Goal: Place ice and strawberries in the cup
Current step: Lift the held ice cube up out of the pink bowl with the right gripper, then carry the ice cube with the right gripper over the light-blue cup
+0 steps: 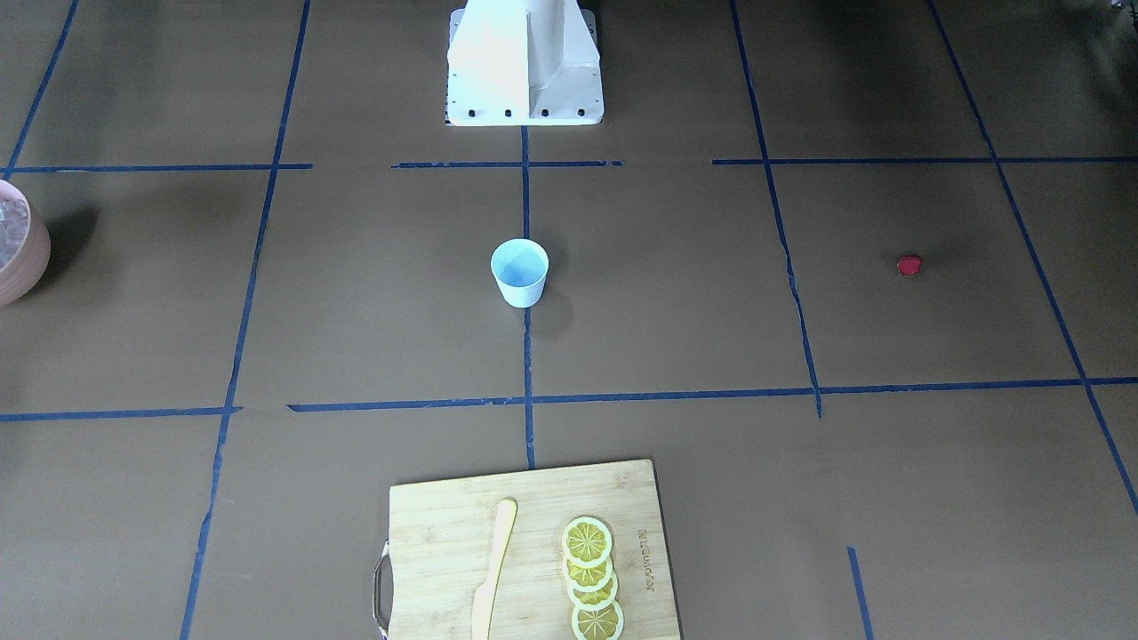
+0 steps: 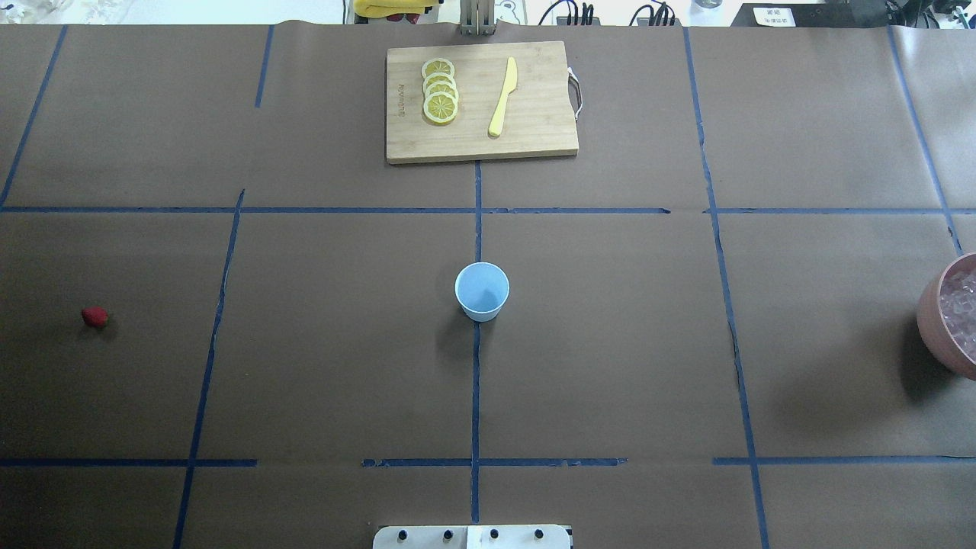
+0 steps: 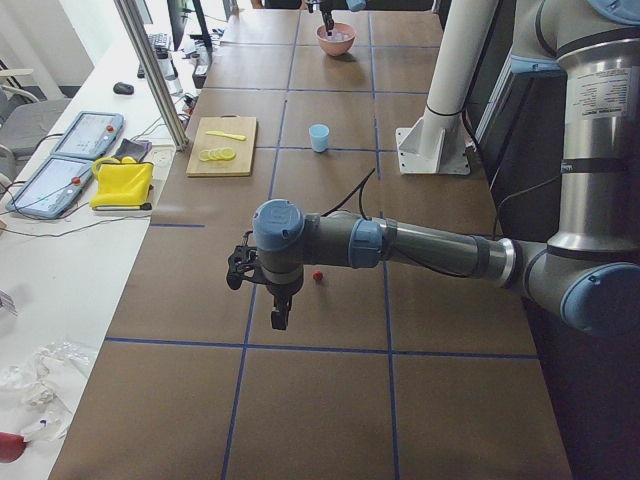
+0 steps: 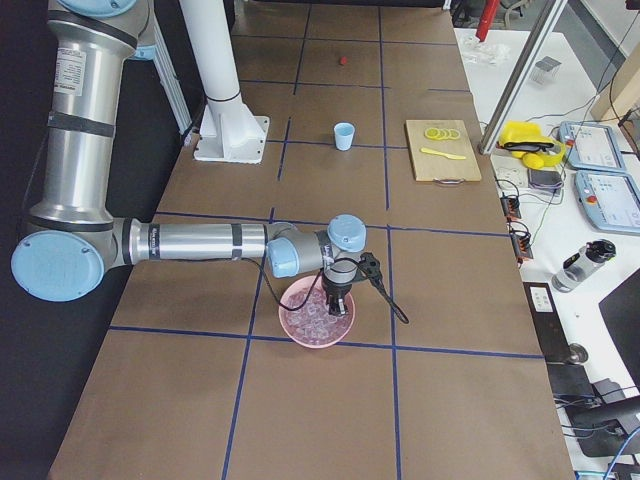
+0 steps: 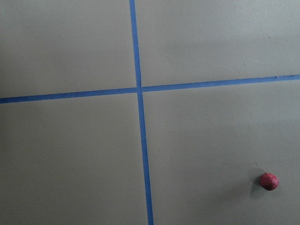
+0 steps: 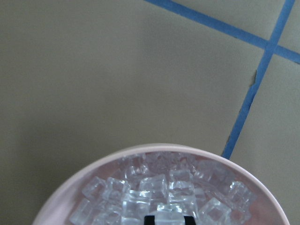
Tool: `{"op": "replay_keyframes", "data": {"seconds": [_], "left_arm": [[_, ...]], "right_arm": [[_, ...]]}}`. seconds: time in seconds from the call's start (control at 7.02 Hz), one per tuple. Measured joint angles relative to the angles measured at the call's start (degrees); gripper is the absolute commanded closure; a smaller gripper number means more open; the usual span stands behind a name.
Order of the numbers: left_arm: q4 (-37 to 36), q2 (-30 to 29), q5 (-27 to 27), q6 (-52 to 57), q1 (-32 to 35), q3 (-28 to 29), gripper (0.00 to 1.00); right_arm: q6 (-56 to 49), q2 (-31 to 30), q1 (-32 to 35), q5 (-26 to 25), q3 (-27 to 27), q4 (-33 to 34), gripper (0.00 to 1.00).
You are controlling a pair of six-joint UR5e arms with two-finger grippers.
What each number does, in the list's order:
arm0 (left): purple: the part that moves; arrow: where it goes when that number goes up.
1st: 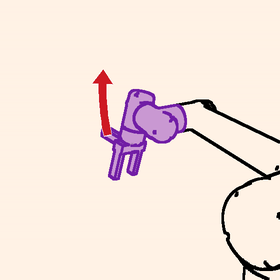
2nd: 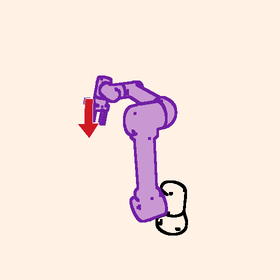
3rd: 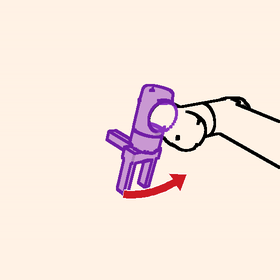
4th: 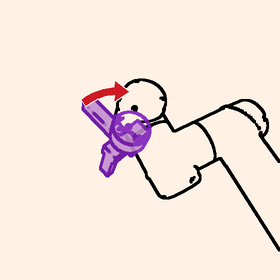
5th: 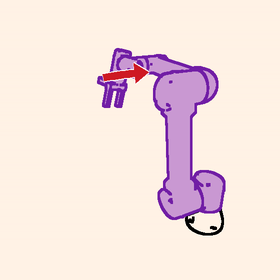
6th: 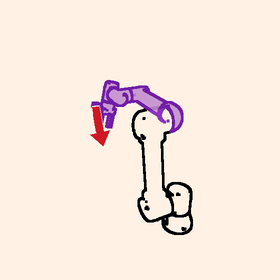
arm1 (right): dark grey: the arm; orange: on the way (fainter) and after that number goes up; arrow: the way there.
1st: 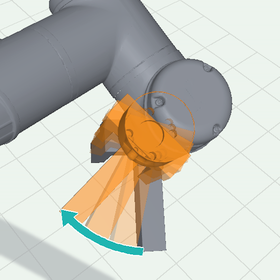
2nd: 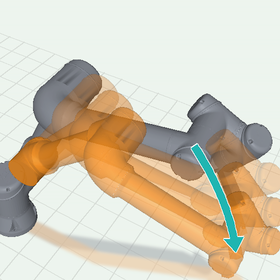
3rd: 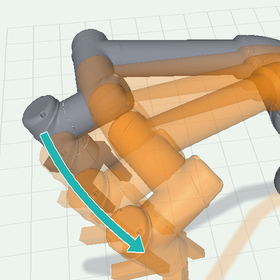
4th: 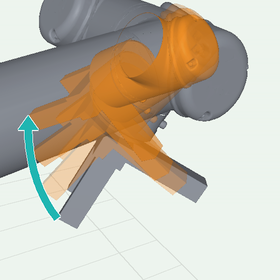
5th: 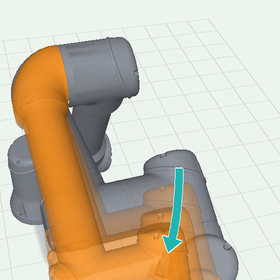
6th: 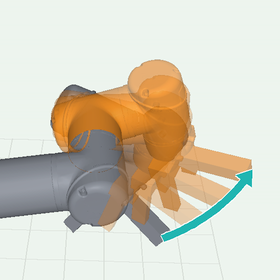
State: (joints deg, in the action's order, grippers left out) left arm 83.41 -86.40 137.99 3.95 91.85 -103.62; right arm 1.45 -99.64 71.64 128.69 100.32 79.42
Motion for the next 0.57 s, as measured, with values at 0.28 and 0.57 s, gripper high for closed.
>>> {"op": "replay_keyframes", "data": {"seconds": [0.28,0.57], "left_arm": [[-0.1,0.1,0.0,0.0,0.0,-0.3,0.00],[-0.1,0.2,0.1,0.0,0.0,-0.3,0.00]], "right_arm": [[0.4,1.6,1.2,0.4,7.0,6.3,1.00],[7.1,8.2,0.2,2.7,10.0,10.0,1.00]]}}
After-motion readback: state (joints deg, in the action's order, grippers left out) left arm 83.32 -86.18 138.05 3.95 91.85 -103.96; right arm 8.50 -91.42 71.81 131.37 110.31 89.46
